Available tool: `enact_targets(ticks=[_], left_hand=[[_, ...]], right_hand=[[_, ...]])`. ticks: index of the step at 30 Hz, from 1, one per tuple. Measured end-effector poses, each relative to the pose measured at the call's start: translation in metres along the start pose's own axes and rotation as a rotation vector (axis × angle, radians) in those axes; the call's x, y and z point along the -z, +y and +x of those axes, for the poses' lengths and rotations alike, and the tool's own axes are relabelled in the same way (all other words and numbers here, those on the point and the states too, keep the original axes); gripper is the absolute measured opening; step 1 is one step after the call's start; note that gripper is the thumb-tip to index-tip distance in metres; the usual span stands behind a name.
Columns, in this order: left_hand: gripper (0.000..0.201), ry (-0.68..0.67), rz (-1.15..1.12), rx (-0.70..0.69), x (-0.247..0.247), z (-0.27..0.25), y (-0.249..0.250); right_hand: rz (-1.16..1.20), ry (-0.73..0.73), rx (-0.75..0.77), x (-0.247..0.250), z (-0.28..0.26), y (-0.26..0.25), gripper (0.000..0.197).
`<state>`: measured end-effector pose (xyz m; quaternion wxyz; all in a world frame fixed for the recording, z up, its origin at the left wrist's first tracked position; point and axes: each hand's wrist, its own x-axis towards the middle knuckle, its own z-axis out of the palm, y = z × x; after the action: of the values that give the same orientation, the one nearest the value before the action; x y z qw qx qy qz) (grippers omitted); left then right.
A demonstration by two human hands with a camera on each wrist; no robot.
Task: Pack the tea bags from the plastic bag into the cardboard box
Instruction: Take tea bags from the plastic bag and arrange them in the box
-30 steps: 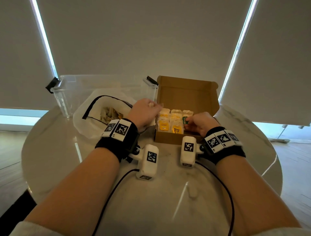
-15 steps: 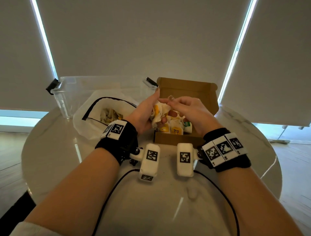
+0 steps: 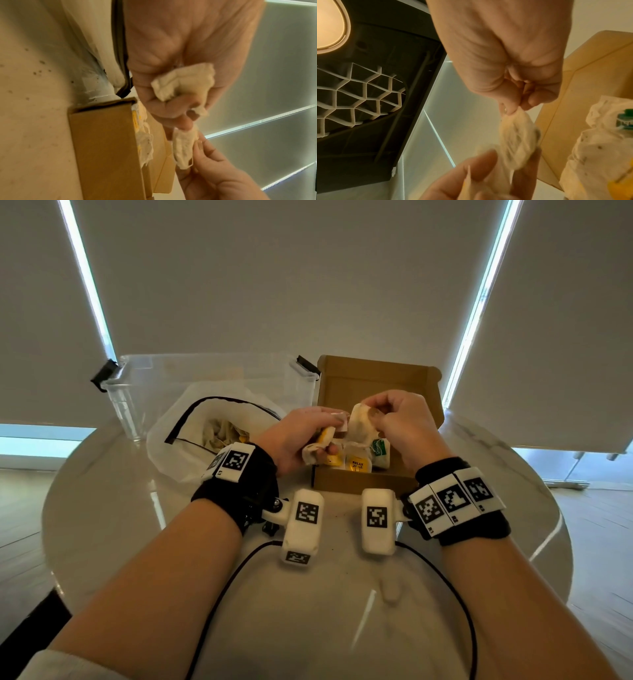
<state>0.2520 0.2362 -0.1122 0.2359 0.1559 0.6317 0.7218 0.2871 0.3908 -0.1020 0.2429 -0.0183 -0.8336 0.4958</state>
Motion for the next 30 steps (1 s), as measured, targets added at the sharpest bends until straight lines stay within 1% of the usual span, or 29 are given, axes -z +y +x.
enact_targets(ticks=[3, 5, 9, 10, 12, 13, 14, 15, 16, 18, 20, 22, 24, 27, 28, 29, 30], left_hand=[[0.024, 0.056, 0.005, -0.039, 0.004, 0.003, -0.001], [0.025, 0.08, -0.01, -0.077, 0.005, 0.005, -0.001], [0.023, 0.133, -0.137, -0.151, 0.007, 0.004, 0.0], [0.029, 0.148, -0.185, -0.18, 0.007, 0.004, 0.001], [0.047, 0.187, -0.22, -0.223, 0.009, 0.004, 0.003], [0.045, 0.208, -0.191, -0.228, 0.01, 0.004, 0.004], [0.038, 0.221, -0.134, -0.225, 0.009, 0.003, 0.005], [0.033, 0.22, -0.06, -0.224, 0.007, 0.002, 0.005], [0.033, 0.198, -0.001, -0.225, 0.006, 0.002, 0.005], [0.029, 0.128, 0.063, -0.23, 0.001, 0.001, 0.003], [0.012, 0.06, 0.08, -0.216, -0.003, 0.0, 0.001], [0.02, 0.048, 0.081, -0.215, -0.005, 0.0, 0.0], [0.021, 0.048, 0.078, -0.227, -0.005, 0.0, -0.001], [0.022, 0.082, 0.042, -0.253, -0.003, 0.002, -0.001], [0.022, 0.094, 0.012, -0.268, -0.002, 0.002, -0.001], [0.023, 0.102, -0.008, -0.283, -0.001, 0.003, -0.001], [0.022, 0.112, -0.008, -0.294, 0.0, 0.004, -0.001]], right_hand=[[-0.063, 0.02, 0.032, 0.002, 0.003, 0.004, 0.025], [-0.074, 0.035, 0.036, 0.002, 0.004, 0.005, 0.028], [-0.033, 0.067, 0.013, 0.004, 0.008, 0.007, 0.027], [-0.006, 0.071, 0.003, 0.005, 0.009, 0.007, 0.029], [0.051, 0.058, -0.009, 0.006, 0.009, 0.007, 0.034], [0.073, 0.034, -0.012, 0.006, 0.009, 0.006, 0.034], [0.101, -0.008, -0.021, 0.006, 0.008, 0.005, 0.034], [0.152, -0.066, -0.032, 0.006, 0.006, 0.003, 0.034], [0.218, -0.134, -0.049, 0.005, 0.004, 0.002, 0.034], [0.374, -0.25, -0.07, 0.004, -0.001, -0.002, 0.035], [0.479, -0.317, -0.083, 0.003, -0.004, -0.006, 0.035], [0.521, -0.336, -0.094, 0.003, -0.006, -0.007, 0.034], [0.524, -0.328, -0.112, 0.002, -0.006, -0.008, 0.031], [0.53, -0.287, -0.194, 0.001, -0.002, -0.006, 0.015], [0.54, -0.295, -0.233, 0.002, -0.002, -0.006, 0.025], [0.549, -0.289, -0.27, 0.002, 0.001, -0.003, 0.042], [0.513, -0.277, -0.286, 0.002, 0.002, -0.001, 0.052]])
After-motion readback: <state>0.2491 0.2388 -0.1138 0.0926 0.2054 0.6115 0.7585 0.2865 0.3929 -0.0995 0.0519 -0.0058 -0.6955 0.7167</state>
